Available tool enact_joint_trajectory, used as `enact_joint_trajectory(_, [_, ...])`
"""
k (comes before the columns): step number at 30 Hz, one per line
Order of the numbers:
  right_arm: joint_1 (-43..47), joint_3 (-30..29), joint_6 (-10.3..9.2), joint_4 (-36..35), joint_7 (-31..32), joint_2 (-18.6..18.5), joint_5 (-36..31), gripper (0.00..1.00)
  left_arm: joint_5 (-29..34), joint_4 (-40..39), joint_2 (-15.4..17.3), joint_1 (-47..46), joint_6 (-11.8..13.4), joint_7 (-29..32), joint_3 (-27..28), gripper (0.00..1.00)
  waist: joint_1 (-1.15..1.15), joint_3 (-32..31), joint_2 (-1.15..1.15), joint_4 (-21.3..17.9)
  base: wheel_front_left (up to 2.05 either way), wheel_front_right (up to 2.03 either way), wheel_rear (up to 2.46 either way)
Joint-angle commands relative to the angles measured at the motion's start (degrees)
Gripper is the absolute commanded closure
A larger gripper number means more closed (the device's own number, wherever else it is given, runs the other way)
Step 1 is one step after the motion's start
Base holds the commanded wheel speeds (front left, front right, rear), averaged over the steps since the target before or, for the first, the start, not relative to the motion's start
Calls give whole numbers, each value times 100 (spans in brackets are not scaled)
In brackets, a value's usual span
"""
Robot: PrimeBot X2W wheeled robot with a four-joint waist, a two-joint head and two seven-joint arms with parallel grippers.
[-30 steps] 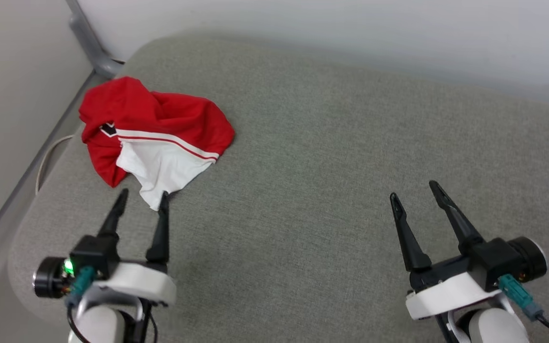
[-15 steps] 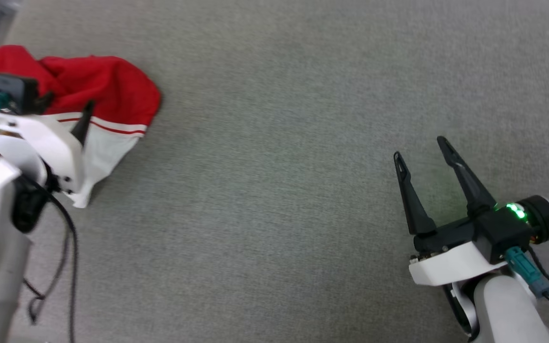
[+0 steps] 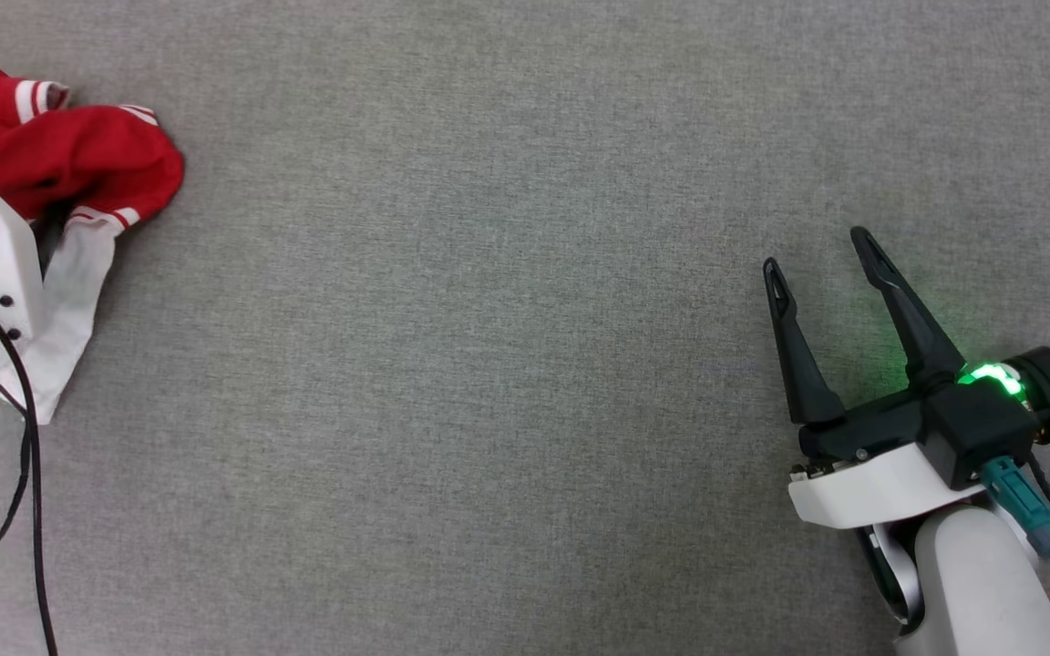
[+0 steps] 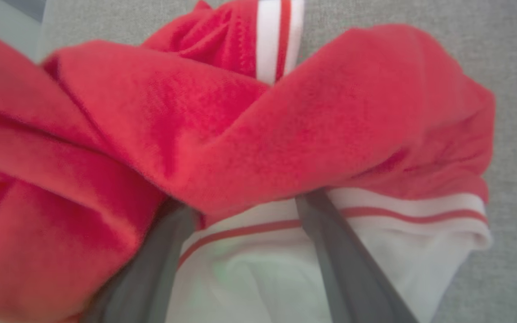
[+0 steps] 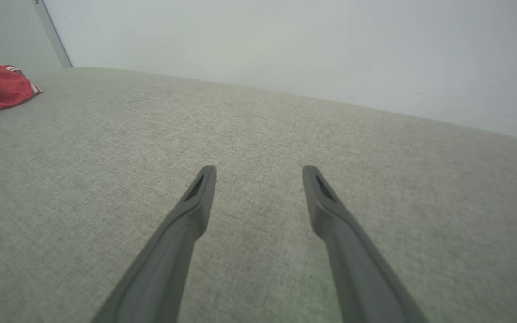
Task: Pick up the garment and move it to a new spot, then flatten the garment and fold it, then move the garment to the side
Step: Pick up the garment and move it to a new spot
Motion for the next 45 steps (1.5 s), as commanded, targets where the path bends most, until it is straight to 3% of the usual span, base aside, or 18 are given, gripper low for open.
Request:
enact_joint_trajectory(1, [-88,-4,-4,-30,-14,-4,-34,0,-14,89,-49,83,7,56,-77,0,-1,14,0,-14,0,0,0])
enact_joint_trajectory(2, [-88,7,-4,-25,-14,-4,-38,0,-87,139,-90,112,6,65,-141,0,-1,16,0,-21,0,0,0])
enact_joint_trajectory(3, [-85,15,-4,-15,-14,-4,-42,0,-188,178,-144,134,2,49,-179,45,-1,9,0,-28,0,0,0])
enact_joint_trajectory(4, [-79,25,-4,-2,-14,-4,-38,0,-289,182,-188,144,-6,-24,-191,100,-1,-8,0,-32,0,0,0])
enact_joint_trajectory(15, [211,12,-4,172,-14,-4,105,0,-205,66,-123,91,69,-1807,45,100,-1,-858,0,14,0,0,0])
enact_joint_trajectory(23, [466,46,-4,299,-14,-4,356,0,-28,-834,-49,277,322,-2788,275,100,-1,-1618,0,9,0,0,0])
enact_joint_trajectory(29, [557,19,-4,333,-14,-4,465,0,175,-1734,54,346,492,-3025,256,100,-1,-1956,0,-83,0,0,0])
enact_joint_trajectory(35, [591,-176,-4,335,-14,-3,593,0,312,-2481,-88,251,601,-2938,79,100,-1,-2106,0,-315,0,0,0])
enact_joint_trajectory(41, [566,-296,-4,327,-14,-2,681,0,413,-2825,-421,32,561,-2844,-257,100,-1,-2132,0,-710,0,0,0])
enact_joint_trajectory(45, [503,-339,-4,310,-14,-2,767,0,597,-2737,-959,-411,519,-3041,-579,100,-1,-2073,0,-1213,0,0,0])
